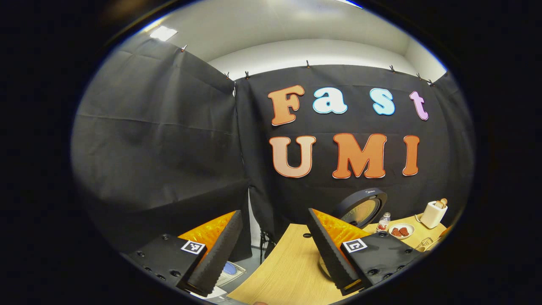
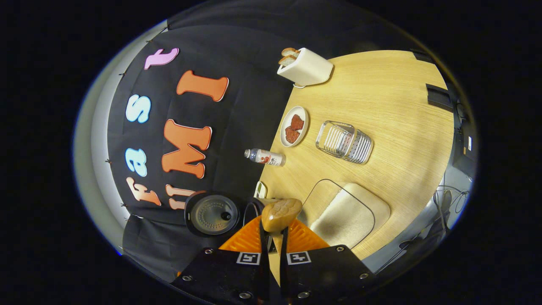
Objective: Close the left gripper, press the button to open the rice cooker; take a wooden spoon from the chopstick holder with the right hand, scoop a spoonful of rice and pour it into the rice cooker, then put the wooden spoon back into the chopstick holder.
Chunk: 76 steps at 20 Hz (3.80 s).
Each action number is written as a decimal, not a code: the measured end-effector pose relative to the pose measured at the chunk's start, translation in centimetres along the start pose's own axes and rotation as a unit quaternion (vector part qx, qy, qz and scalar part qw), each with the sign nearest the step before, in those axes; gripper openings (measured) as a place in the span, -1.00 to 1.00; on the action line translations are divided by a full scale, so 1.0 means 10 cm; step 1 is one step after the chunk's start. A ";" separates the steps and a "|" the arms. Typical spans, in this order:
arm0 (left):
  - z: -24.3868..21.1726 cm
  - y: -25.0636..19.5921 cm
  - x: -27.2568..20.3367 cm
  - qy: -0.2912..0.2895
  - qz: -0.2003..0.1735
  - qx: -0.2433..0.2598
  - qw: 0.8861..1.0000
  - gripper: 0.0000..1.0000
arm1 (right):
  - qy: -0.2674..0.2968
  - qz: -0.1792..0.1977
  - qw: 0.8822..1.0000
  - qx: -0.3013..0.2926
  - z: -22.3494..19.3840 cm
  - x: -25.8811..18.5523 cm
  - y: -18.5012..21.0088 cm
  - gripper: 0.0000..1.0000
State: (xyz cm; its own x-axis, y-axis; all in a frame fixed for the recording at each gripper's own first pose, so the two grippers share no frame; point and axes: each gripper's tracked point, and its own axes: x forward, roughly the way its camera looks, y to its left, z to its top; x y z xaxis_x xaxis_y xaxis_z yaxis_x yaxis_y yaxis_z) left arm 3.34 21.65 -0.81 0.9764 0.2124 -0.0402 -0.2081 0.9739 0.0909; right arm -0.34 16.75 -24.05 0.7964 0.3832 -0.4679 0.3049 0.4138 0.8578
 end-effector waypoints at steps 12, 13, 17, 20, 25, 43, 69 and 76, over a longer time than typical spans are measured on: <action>-0.15 0.29 -0.11 0.010 0.014 -0.007 1.000 1.00 | 0.039 0.052 0.997 -0.032 -0.14 0.38 1.18 -0.83; -0.16 0.32 -0.14 0.010 0.016 -0.009 1.000 1.00 | 0.042 0.056 0.997 -0.037 -0.17 0.42 1.27 -0.83; -0.24 0.45 -0.19 0.017 0.022 -0.007 1.000 0.94 | 0.050 0.063 0.995 -0.049 -0.28 0.69 1.54 -0.83; -0.25 0.56 -0.19 0.022 0.028 -0.006 0.999 1.00 | 0.048 0.067 0.995 -0.058 -0.34 0.90 1.72 -0.84; -0.32 0.70 -0.17 0.028 0.040 -0.008 0.999 1.00 | 0.038 0.070 0.992 -0.093 -0.41 1.16 1.98 -0.84; -0.50 0.88 0.09 0.038 0.053 0.001 0.998 1.00 | 0.013 0.039 0.965 -0.258 -0.52 1.50 2.04 -0.84; -0.47 0.90 0.14 0.033 0.066 0.009 0.997 1.00 | -0.027 0.056 0.909 -0.411 -0.51 1.50 2.27 -0.84; -0.49 0.89 0.13 0.035 0.067 0.009 0.997 1.00 | -0.040 0.061 0.883 -0.464 -0.55 1.45 2.33 -0.84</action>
State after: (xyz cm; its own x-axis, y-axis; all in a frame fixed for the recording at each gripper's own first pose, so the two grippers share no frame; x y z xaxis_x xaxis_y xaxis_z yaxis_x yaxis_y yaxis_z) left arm 2.49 31.00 -4.95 0.9334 0.3461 -0.0950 -0.3345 0.9349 0.1188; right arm 15.45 36.50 -12.07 0.8391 0.4281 -0.3357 -0.3162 0.8859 0.3394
